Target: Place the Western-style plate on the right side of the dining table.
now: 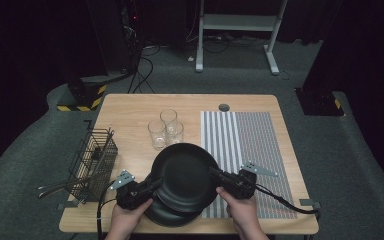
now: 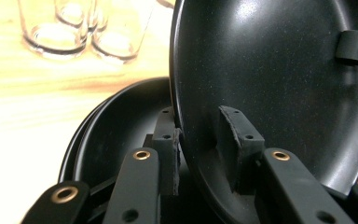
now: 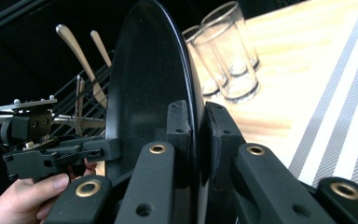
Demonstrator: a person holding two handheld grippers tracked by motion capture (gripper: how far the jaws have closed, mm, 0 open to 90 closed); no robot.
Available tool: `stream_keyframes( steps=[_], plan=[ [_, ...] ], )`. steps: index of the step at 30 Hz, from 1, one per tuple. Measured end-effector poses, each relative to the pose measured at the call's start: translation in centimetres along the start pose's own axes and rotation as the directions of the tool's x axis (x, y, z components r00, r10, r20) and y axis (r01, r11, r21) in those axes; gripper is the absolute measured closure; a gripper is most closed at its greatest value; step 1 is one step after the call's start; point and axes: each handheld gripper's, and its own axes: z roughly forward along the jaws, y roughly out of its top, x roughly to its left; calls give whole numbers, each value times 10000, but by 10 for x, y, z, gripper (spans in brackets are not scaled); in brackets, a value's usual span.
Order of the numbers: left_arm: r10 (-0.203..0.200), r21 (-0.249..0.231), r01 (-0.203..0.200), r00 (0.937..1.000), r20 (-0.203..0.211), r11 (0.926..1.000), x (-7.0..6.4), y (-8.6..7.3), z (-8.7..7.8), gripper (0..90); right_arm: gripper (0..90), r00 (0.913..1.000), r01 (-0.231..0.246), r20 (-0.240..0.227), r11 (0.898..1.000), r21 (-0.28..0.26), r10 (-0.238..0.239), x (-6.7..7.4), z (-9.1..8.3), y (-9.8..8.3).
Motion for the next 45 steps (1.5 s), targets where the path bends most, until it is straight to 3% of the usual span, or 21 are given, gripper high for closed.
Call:
stream_keyframes(
  steps=[21, 38, 45],
  plan=[
    [601, -322, -592, 9978, 278, 9977, -19, 37, 24, 690, 812, 9995, 252, 215, 9958, -879, -234, -8, -23, 28],
    [928, -112, -922, 9927, 765, 9957, -54, 49, 64, 690, 813, 9978, 211, 652, 9893, -1443, -117, -32, -68, 31],
    [1094, -104, -1089, 9869, 1187, 9940, -71, 53, 78, 690, 812, 9937, 532, 1066, 9840, -1698, -353, -32, -93, 34]
  ],
)
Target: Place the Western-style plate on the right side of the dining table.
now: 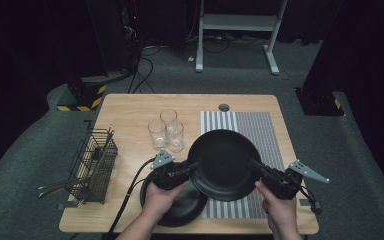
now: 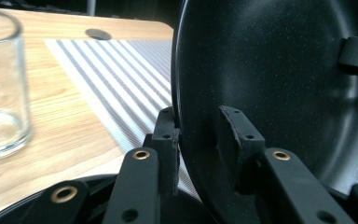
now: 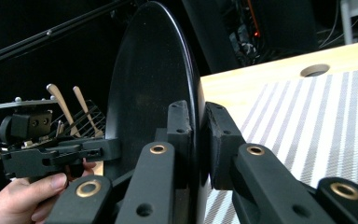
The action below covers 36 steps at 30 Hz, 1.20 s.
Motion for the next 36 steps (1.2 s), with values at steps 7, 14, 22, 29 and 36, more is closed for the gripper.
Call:
stream_keyframes(
  steps=[7, 14, 22, 29, 36],
  plan=[
    [120, 4, -120, 9997, 222, 9999, -9, 5, 8, 690, 812, 9998, 87, 186, 9998, -180, -83, -2, -15, 6],
    [234, 15, -235, 9987, 450, 9997, -16, 8, 15, 689, 812, 9991, 178, 402, 9994, -312, -166, -1, -27, 8],
    [209, 50, -213, 9980, 594, 9998, -19, 10, 21, 689, 812, 9980, 259, 584, 9990, -371, -237, -1, -34, 10],
    [108, 179, -118, 9985, 544, 9998, -15, 15, 31, 688, 813, 9978, 169, 652, 9990, -407, -142, -9, -31, 15],
    [-79, 344, 66, 9993, 370, 9994, -5, 21, 43, 682, 813, 9968, 259, 765, 9993, -282, -237, -18, -18, 21]
  ],
)
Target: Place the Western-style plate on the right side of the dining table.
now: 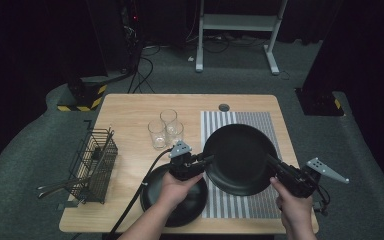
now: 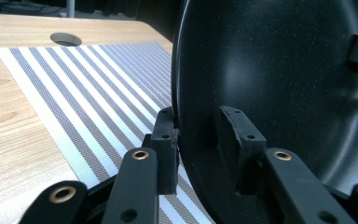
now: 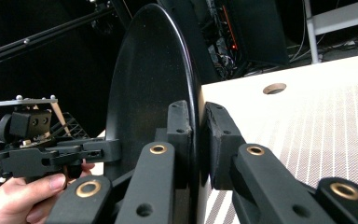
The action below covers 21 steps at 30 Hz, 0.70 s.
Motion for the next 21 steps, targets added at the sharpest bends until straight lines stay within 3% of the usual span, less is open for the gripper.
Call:
stream_keyframes(
  steps=[8, 21],
  plan=[
    [-424, 303, 425, 9991, -23, 9986, 14, 3, 13, 683, 814, 9997, -215, 78, 9996, 172, 214, -12, 14, 0],
    [-766, 666, 775, 9969, -157, 9948, 23, 4, 28, 680, 816, 9963, -833, 225, 9960, 323, 826, -28, 25, -3]
  ],
)
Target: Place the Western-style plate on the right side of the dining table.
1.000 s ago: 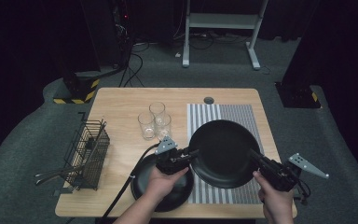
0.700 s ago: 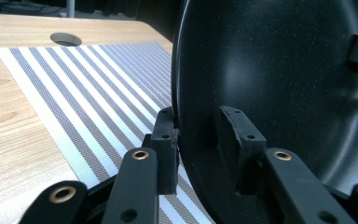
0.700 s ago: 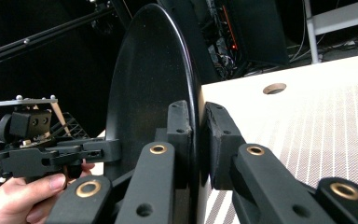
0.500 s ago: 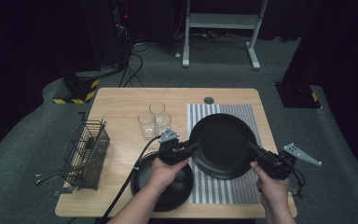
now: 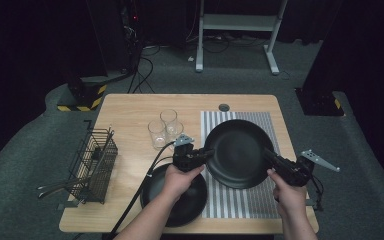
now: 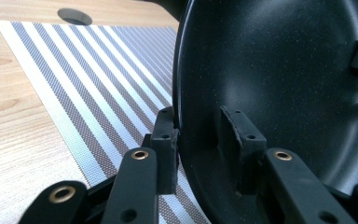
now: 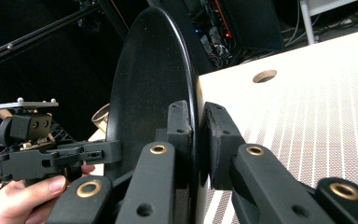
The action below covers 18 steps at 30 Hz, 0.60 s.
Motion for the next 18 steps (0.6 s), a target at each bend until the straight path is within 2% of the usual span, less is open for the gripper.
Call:
stream_keyframes(
  steps=[9, 18],
  plan=[
    [-400, 499, 405, 9991, -119, 9979, 9, -2, 16, 665, 817, 9987, -338, 383, 9993, 145, 333, -9, 10, -2],
    [-284, 680, 295, 9994, -175, 9972, 12, -5, 19, 653, 819, 9973, -395, 629, 9988, 274, 377, -11, 14, -1]
  ],
)
